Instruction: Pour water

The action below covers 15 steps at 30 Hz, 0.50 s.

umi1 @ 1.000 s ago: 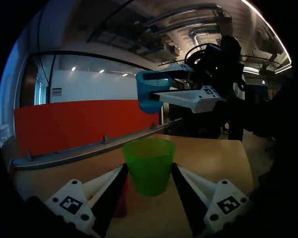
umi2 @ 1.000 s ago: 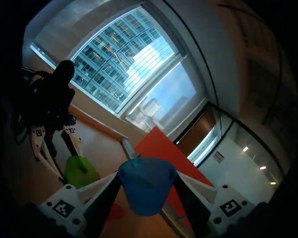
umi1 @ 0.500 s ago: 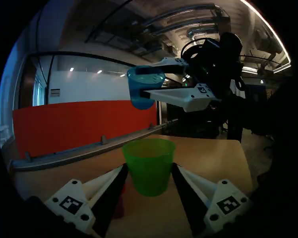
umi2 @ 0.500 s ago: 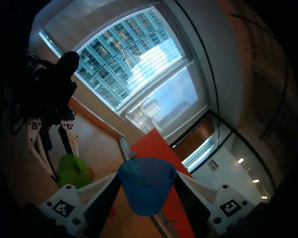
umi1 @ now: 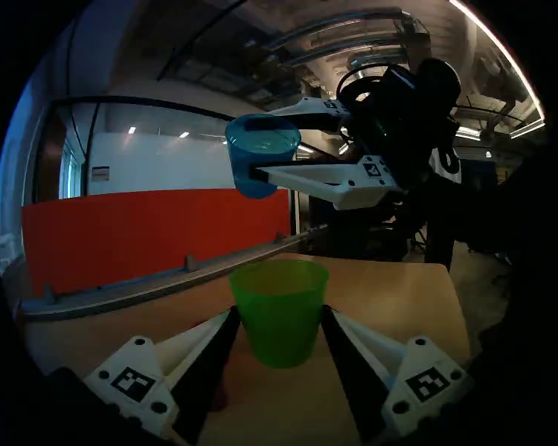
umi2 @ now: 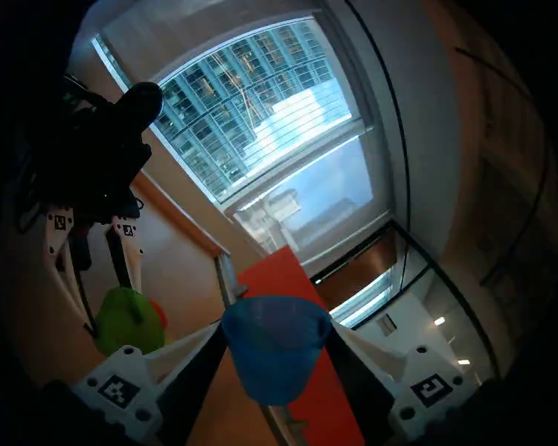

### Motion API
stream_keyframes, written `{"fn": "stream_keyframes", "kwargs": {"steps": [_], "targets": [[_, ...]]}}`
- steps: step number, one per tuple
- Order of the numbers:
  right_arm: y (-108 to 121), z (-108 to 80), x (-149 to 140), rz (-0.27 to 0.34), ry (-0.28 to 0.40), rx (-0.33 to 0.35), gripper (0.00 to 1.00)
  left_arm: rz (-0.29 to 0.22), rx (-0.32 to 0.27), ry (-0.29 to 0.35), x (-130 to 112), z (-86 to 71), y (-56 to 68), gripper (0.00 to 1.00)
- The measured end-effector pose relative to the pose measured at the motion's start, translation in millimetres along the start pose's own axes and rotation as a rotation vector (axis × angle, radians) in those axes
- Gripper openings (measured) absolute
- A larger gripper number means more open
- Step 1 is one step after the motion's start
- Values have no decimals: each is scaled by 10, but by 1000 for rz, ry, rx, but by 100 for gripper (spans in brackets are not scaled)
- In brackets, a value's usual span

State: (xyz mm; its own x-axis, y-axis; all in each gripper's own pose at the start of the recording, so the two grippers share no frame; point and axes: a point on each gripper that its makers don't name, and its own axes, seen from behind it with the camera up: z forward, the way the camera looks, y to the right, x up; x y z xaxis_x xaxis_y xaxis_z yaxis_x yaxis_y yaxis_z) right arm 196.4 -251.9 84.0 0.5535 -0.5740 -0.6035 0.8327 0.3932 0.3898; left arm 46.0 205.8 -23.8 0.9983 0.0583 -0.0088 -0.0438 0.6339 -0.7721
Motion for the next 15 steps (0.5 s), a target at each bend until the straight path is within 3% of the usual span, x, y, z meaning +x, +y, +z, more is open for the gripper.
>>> {"fn": "stream_keyframes", "kwargs": {"steps": [15], "targets": [[21, 50, 33, -90, 0, -3, 91, 1, -6, 0, 5, 16, 33, 79]]}}
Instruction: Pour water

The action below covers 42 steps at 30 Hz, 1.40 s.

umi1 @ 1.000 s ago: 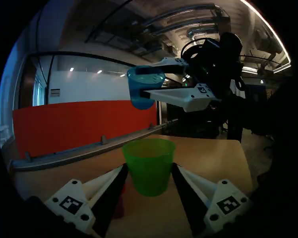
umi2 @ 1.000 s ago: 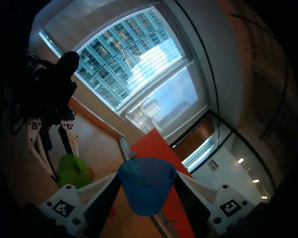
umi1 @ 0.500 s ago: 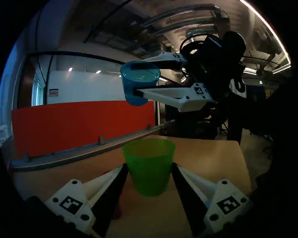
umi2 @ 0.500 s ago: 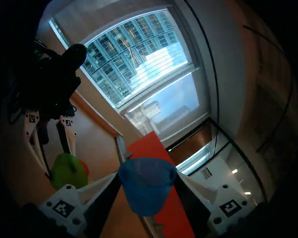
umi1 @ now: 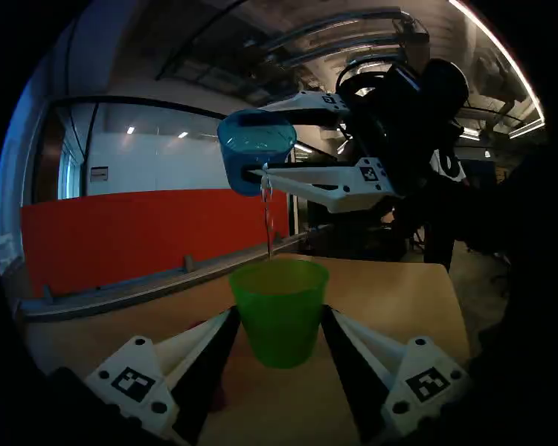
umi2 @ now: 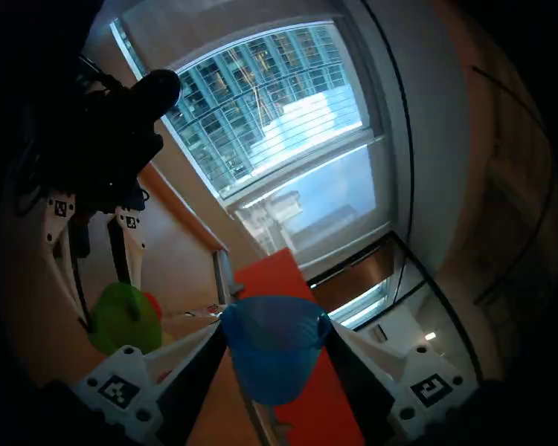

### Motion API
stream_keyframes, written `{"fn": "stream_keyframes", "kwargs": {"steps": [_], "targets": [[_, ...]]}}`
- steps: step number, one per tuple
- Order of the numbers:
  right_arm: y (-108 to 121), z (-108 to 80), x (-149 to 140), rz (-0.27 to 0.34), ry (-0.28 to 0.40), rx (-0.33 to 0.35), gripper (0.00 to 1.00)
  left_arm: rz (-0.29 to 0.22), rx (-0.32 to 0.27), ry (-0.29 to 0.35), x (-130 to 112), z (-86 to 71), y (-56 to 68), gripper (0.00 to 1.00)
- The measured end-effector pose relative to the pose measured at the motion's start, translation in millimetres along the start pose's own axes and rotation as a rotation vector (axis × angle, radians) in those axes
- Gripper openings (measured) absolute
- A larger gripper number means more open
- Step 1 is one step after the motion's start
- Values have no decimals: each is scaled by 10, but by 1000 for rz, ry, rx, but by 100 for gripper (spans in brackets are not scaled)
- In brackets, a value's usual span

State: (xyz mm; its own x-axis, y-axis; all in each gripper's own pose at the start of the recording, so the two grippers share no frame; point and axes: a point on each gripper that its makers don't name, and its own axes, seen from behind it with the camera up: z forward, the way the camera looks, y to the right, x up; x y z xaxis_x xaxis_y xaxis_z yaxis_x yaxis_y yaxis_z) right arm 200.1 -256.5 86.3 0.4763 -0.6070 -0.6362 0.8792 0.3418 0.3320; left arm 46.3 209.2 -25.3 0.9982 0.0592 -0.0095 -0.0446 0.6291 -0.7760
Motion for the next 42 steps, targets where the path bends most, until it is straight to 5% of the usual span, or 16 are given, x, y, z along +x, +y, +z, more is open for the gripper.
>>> {"fn": "stream_keyframes", "kwargs": {"steps": [42], "targets": [[144, -30, 78, -134, 6, -28, 90, 0, -3, 4, 24, -1, 12, 79]]}}
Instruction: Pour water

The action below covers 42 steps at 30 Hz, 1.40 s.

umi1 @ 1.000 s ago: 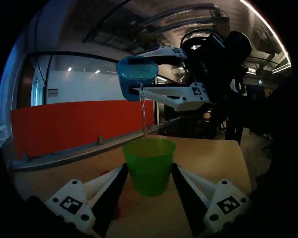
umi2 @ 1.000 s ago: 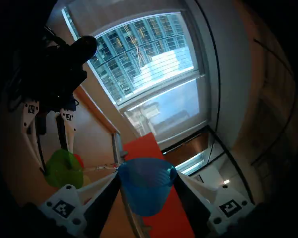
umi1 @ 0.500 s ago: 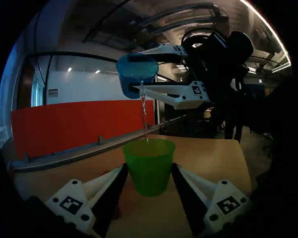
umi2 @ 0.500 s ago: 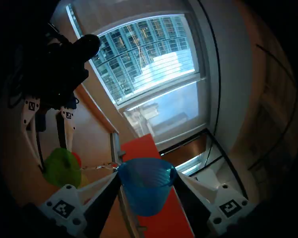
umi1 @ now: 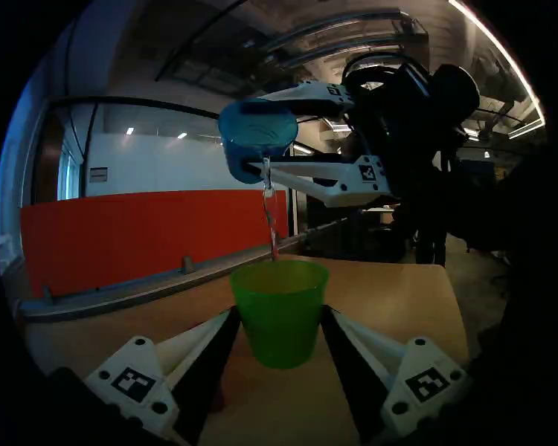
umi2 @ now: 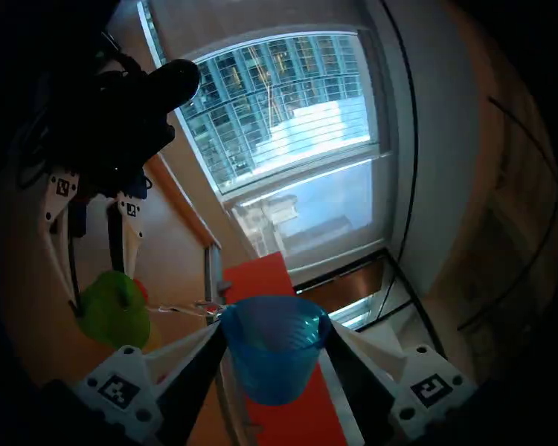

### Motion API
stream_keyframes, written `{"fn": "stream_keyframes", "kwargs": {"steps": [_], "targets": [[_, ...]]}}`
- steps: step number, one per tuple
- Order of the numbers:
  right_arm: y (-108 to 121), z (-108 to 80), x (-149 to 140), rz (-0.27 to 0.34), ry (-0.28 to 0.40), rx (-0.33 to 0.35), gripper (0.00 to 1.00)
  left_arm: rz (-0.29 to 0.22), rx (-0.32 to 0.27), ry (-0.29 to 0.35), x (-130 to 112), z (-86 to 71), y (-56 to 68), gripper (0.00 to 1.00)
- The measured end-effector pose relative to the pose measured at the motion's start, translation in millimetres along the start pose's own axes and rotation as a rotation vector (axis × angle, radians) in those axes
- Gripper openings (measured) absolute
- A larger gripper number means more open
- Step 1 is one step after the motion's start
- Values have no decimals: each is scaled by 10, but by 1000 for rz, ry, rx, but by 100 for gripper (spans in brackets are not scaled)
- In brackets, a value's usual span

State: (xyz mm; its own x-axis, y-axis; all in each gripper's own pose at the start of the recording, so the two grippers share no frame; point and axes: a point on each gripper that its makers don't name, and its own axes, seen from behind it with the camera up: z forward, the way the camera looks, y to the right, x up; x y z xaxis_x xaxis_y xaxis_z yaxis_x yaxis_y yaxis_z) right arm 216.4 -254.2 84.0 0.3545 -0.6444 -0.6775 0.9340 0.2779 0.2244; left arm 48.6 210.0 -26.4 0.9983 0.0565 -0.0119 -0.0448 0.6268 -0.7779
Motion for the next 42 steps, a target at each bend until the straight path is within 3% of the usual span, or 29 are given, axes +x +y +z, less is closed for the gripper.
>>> {"fn": "stream_keyframes", "kwargs": {"steps": [42], "targets": [[129, 7, 118, -153, -2, -20, 90, 1, -1, 4, 45, 14, 12, 78]]}}
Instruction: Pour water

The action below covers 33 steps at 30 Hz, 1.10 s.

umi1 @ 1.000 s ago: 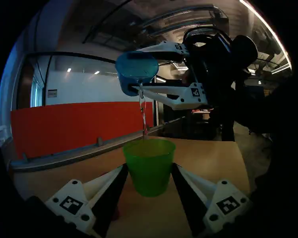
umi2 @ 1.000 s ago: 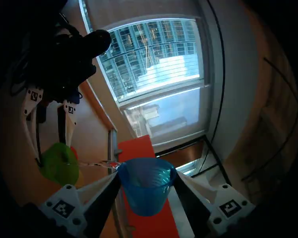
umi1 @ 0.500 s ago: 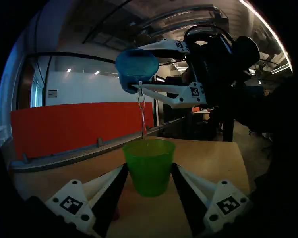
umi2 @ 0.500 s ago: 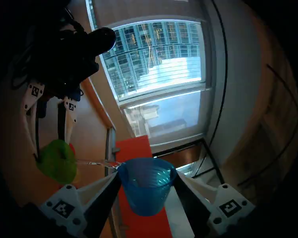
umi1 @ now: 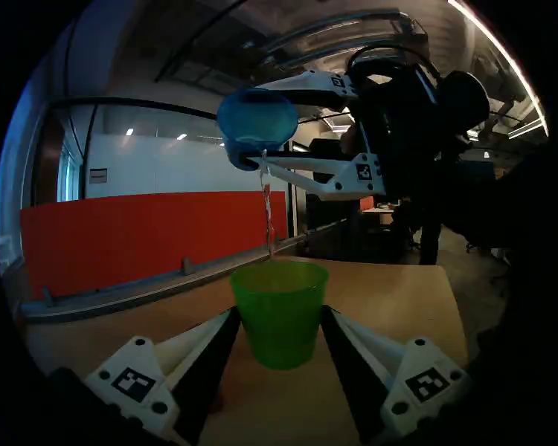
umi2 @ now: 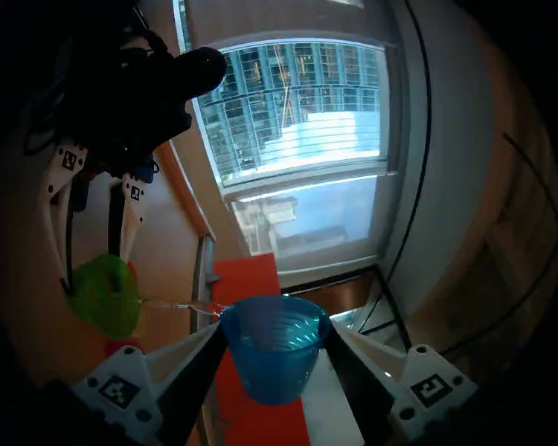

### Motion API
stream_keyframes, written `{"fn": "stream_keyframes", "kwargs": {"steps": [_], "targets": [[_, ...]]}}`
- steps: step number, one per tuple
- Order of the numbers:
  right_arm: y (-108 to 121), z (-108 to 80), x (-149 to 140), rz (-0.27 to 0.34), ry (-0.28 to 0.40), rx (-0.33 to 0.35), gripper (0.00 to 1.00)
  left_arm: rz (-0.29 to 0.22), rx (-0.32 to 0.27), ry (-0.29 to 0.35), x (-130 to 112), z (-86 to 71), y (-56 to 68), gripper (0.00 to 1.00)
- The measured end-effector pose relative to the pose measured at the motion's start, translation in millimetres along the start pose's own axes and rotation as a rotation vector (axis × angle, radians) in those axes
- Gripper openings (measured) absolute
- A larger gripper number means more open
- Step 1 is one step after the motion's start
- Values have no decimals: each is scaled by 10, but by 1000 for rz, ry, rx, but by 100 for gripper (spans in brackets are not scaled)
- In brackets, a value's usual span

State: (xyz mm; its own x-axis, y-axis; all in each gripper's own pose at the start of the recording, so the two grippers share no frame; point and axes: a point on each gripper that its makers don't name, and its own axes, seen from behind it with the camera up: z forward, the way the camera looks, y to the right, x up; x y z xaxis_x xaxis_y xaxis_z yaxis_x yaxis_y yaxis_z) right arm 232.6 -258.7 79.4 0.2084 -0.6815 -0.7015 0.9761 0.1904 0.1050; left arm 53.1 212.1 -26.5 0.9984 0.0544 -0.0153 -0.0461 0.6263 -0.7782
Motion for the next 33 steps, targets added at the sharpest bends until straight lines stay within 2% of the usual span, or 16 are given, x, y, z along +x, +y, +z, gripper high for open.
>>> {"fn": "stream_keyframes", "kwargs": {"steps": [33], "targets": [[74, 34, 98, -117, 1, -10, 90, -6, -5, 2, -24, -4, 19, 79]]}}
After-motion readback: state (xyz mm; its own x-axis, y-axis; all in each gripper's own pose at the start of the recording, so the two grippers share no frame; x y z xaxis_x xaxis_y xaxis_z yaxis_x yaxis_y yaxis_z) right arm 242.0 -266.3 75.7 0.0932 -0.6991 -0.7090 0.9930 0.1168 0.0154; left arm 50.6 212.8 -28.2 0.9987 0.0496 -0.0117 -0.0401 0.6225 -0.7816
